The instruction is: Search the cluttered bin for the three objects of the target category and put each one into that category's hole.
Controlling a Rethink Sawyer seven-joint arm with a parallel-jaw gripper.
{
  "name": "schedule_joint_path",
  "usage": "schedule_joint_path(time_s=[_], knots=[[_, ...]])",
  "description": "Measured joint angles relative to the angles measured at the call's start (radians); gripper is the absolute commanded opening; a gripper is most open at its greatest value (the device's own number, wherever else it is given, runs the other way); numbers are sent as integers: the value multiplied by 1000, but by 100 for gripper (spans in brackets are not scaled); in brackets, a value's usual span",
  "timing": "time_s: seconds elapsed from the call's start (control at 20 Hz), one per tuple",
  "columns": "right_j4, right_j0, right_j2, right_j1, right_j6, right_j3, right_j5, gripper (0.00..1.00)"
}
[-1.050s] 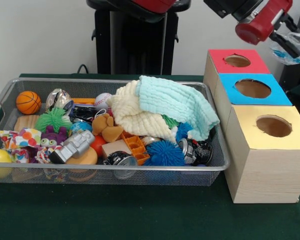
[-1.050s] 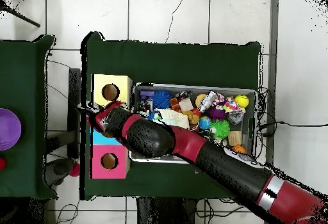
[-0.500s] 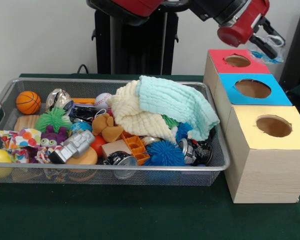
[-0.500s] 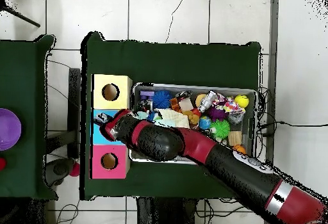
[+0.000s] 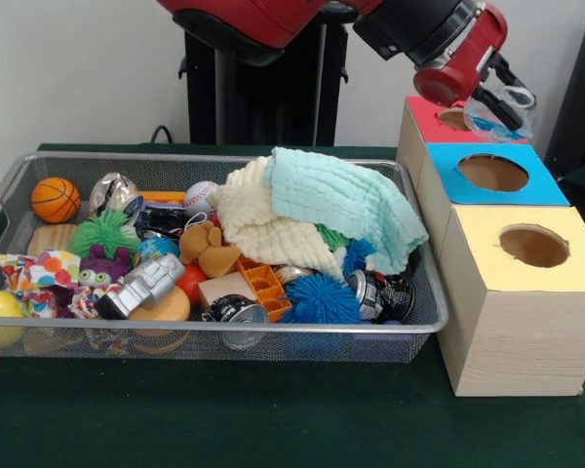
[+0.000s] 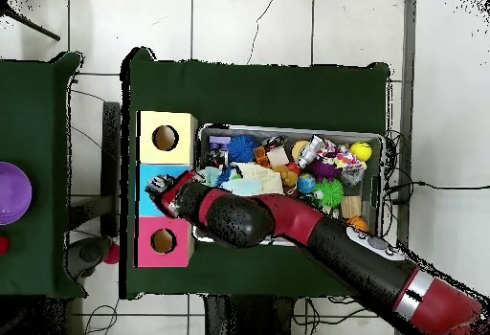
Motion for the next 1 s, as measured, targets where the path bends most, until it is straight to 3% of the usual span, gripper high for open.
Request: schedule_joint_path(time_s=[0.5, 1.0], knots=[[-113, 0, -23, 54, 0, -4, -7, 0], [-138, 0, -31, 106, 0, -9, -46, 0]])
